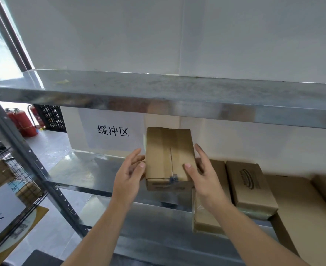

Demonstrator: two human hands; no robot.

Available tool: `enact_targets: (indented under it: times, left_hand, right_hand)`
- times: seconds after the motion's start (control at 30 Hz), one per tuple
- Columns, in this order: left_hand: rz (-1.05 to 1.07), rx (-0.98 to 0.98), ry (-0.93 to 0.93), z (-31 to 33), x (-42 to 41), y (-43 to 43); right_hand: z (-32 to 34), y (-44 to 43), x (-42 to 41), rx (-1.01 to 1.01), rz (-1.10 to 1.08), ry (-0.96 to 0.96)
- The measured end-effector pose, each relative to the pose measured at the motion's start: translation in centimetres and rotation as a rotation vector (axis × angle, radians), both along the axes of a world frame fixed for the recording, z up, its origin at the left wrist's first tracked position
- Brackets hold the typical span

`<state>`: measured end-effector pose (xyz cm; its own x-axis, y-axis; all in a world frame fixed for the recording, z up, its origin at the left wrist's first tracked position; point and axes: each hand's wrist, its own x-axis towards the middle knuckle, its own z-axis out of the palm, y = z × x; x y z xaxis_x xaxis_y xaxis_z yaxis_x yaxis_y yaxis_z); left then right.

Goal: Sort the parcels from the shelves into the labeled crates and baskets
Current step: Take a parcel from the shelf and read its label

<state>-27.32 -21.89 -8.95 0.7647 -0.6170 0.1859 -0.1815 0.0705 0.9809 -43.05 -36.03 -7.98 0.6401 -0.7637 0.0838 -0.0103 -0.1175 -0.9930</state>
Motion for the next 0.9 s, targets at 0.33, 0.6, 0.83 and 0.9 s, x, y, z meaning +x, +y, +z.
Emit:
enact_targets:
  times: [0.33,0.6,0.83,0.9]
  left_hand:
    - [-0.142,0.027,0.326,-1.7,-1.4,1.9]
    - [0.044,-0.033,0.23,-2.7,-2.9,3.7]
    - [0.2,0.053,0.063,-1.9,-4.2,6.7]
    - [0.23,0.063,0.044,-1.7,-4.6,7.7]
  right_hand:
    - [-1.7,-0.2,-1.1,0.457,0.036,-0.193]
    - [-2.1,0.0,-1.6,0.125,0.077,0.107]
    - [-1.6,2.4,-0.6,0.002,0.248,0.161]
    - [-2.1,3.5,-0.2,0.009,0.28,0.123]
